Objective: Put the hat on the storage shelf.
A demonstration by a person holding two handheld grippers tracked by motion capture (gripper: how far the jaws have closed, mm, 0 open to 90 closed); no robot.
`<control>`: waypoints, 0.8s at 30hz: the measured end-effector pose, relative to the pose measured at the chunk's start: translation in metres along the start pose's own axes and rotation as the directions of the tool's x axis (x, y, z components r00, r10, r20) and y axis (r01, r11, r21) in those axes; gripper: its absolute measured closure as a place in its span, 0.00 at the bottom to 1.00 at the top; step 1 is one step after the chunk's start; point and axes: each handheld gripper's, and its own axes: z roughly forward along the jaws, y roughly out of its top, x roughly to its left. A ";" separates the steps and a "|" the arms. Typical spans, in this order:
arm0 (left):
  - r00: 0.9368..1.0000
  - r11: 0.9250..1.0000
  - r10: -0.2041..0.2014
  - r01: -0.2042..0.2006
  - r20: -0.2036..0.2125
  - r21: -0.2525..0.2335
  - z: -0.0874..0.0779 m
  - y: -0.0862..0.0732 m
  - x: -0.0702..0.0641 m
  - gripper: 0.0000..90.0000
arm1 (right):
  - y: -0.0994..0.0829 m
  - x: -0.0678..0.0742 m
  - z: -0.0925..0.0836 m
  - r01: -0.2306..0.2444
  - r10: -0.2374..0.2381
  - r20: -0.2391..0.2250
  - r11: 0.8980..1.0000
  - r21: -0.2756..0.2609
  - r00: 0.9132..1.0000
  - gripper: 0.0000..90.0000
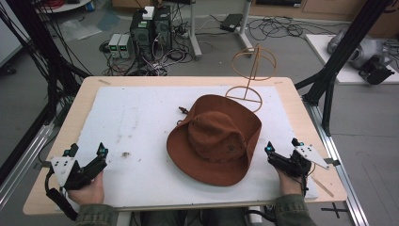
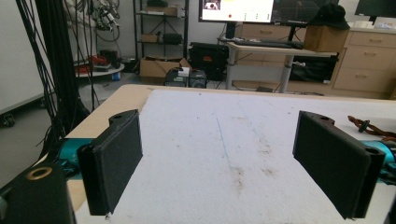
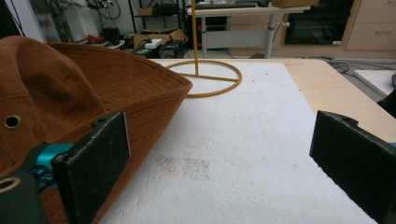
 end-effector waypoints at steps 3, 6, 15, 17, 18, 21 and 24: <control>1.000 1.000 -0.004 0.004 -0.001 -0.001 0.000 0.000 0.000 0.18 | 0.000 0.000 -0.001 -0.005 0.004 -0.012 1.000 -0.013 1.000 0.05; 1.000 1.000 -0.005 0.005 -0.003 -0.001 0.000 0.000 0.001 0.18 | 0.001 0.001 -0.001 0.005 -0.005 -0.012 1.000 -0.017 1.000 0.05; 1.000 1.000 -0.005 0.005 -0.002 0.001 0.000 0.000 0.001 0.18 | 0.001 0.000 -0.002 -0.006 0.006 -0.013 1.000 -0.020 1.000 0.05; 1.000 1.000 -0.006 0.006 -0.001 0.000 0.000 0.000 0.001 0.18 | 0.001 0.000 -0.002 -0.008 0.008 -0.014 1.000 -0.021 1.000 0.05; 1.000 1.000 -0.006 0.006 -0.001 -0.001 0.000 0.000 0.001 0.18 | 0.002 0.000 -0.002 -0.007 0.007 -0.014 1.000 -0.021 1.000 0.05; 1.000 1.000 -0.007 0.007 0.001 0.000 0.001 0.000 0.001 0.18 | 0.002 0.000 -0.003 -0.010 0.010 -0.012 1.000 -0.020 1.000 0.05; 1.000 1.000 -0.009 0.009 0.000 0.000 0.001 0.000 0.001 0.18 | 0.003 0.000 -0.003 -0.005 0.005 -0.008 1.000 -0.026 1.000 0.05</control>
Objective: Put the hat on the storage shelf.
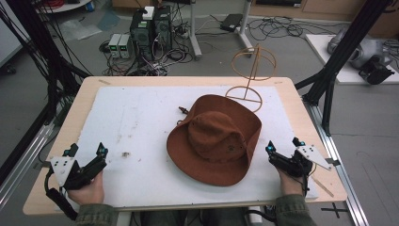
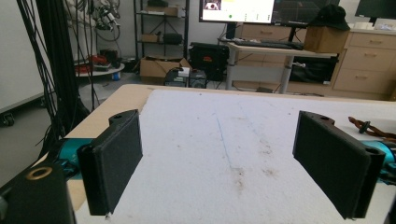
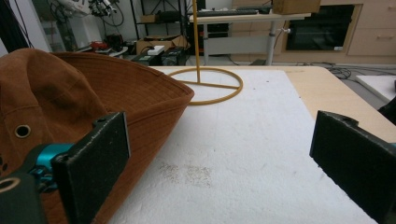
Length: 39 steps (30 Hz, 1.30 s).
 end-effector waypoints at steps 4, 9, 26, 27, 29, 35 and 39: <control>1.000 1.000 0.001 -0.001 0.000 -0.001 -0.001 0.000 0.000 0.18 | 0.004 0.001 0.001 0.005 -0.005 -0.004 1.000 -0.014 1.000 0.05; 1.000 1.000 -0.004 0.004 -0.003 -0.005 -0.001 0.000 0.001 0.18 | 0.009 0.004 0.003 0.018 -0.019 -0.008 0.999 -0.030 1.000 0.05; 1.000 1.000 -0.018 0.018 -0.014 -0.013 -0.006 0.000 0.006 0.18 | 0.029 0.025 0.021 0.057 -0.061 -0.169 0.998 -0.030 0.984 0.04; 1.000 1.000 -0.021 0.021 -0.015 -0.013 -0.007 0.000 0.007 0.18 | 0.030 0.026 0.022 0.061 -0.064 -0.186 0.998 -0.025 0.980 0.04; 1.000 1.000 -0.025 0.025 -0.019 -0.014 -0.007 0.000 0.008 0.18 | 0.032 0.027 0.025 0.075 -0.076 -0.231 0.997 -0.010 0.970 0.04; 0.999 0.999 -0.045 0.045 -0.023 -0.019 -0.007 0.000 0.012 0.18 | 0.039 0.033 0.037 0.149 -0.125 -0.389 0.988 0.033 0.913 0.04; 0.998 0.998 -0.057 0.057 -0.022 -0.019 -0.005 0.000 0.012 0.18 | 0.042 0.046 0.048 0.287 -0.209 -0.531 0.955 0.068 0.821 0.04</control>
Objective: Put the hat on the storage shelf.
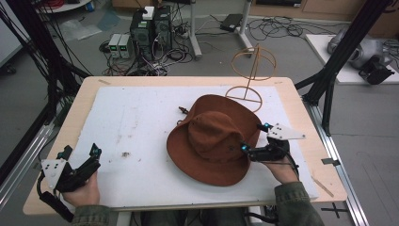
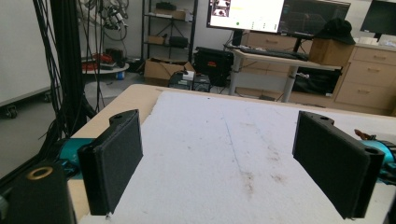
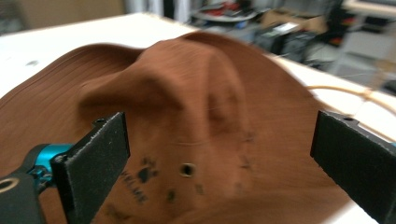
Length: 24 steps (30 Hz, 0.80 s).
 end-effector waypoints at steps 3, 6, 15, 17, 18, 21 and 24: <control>1.000 1.000 0.005 -0.005 0.004 0.001 0.001 0.000 -0.001 0.18 | 0.000 0.001 0.009 0.017 -0.015 -0.040 0.999 0.045 0.999 0.04; 1.000 1.000 0.013 -0.013 0.010 0.001 0.002 0.000 -0.003 0.18 | -0.005 0.003 0.023 0.054 -0.048 -0.055 0.991 0.125 0.997 0.04; 1.000 1.000 0.019 -0.019 0.013 0.004 0.002 0.000 -0.004 0.18 | -0.008 -0.003 0.035 0.038 -0.019 -0.109 0.984 0.174 0.994 0.14; 1.000 1.000 0.019 -0.019 0.014 0.003 0.003 0.000 -0.004 0.18 | -0.008 -0.004 0.037 0.041 -0.014 -0.145 0.982 0.187 0.989 0.22; 1.000 1.000 0.019 -0.019 0.014 0.004 0.003 -0.001 -0.005 0.18 | -0.008 -0.003 0.038 0.042 -0.013 -0.152 0.980 0.193 0.988 0.26; 1.000 1.000 0.022 -0.022 0.020 0.006 0.004 -0.001 -0.006 0.18 | -0.009 -0.001 0.041 0.052 -0.011 -0.177 0.972 0.227 0.984 0.43; 0.999 1.000 0.023 -0.023 0.024 0.004 0.004 -0.001 -0.007 0.18 | -0.009 0.000 0.041 0.044 0.005 -0.199 0.970 0.241 0.980 0.70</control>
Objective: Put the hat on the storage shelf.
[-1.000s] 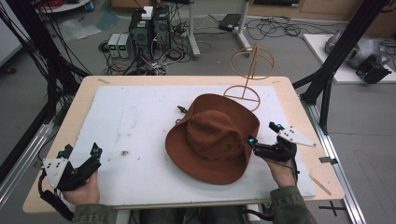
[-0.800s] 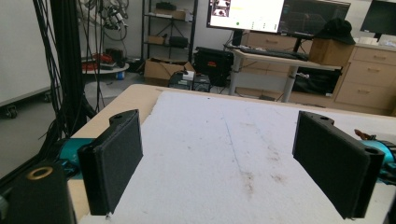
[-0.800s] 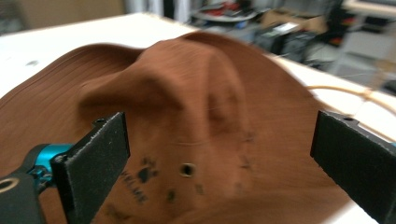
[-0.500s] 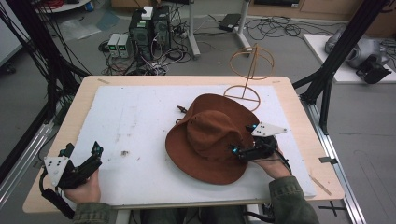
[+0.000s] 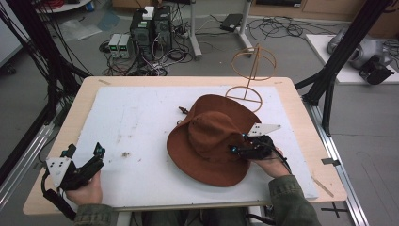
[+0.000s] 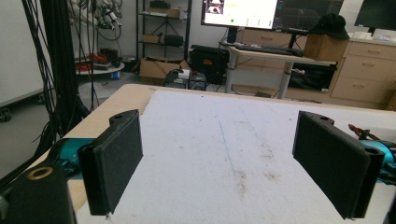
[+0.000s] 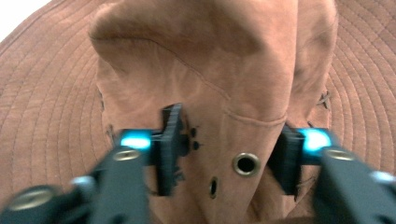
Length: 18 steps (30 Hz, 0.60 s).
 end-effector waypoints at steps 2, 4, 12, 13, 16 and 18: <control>1.000 1.000 0.000 0.000 0.003 0.003 0.000 0.000 0.000 0.18 | 0.001 -0.001 -0.003 -0.003 0.003 0.001 1.000 0.000 1.000 0.90; 1.000 1.000 0.002 -0.002 0.004 0.004 0.001 0.000 0.000 0.18 | 0.000 0.000 -0.004 -0.003 0.003 -0.006 1.000 0.017 1.000 0.98; 1.000 1.000 -0.005 0.005 0.000 0.003 0.001 0.000 0.001 0.18 | 0.000 0.001 -0.004 0.025 -0.026 0.011 1.000 0.011 1.000 0.99; 1.000 1.000 -0.007 0.007 0.001 0.002 0.001 0.000 0.001 0.18 | 0.000 0.001 -0.004 0.021 -0.022 0.009 1.000 0.008 1.000 0.99; 1.000 1.000 -0.006 0.006 0.001 0.000 0.000 0.000 0.002 0.18 | 0.000 0.002 -0.005 0.017 -0.017 0.010 1.000 -0.004 1.000 0.99; 1.000 1.000 -0.008 0.008 0.002 0.000 0.000 0.000 0.002 0.18 | 0.001 0.002 -0.006 0.015 -0.014 0.016 1.000 -0.021 1.000 0.99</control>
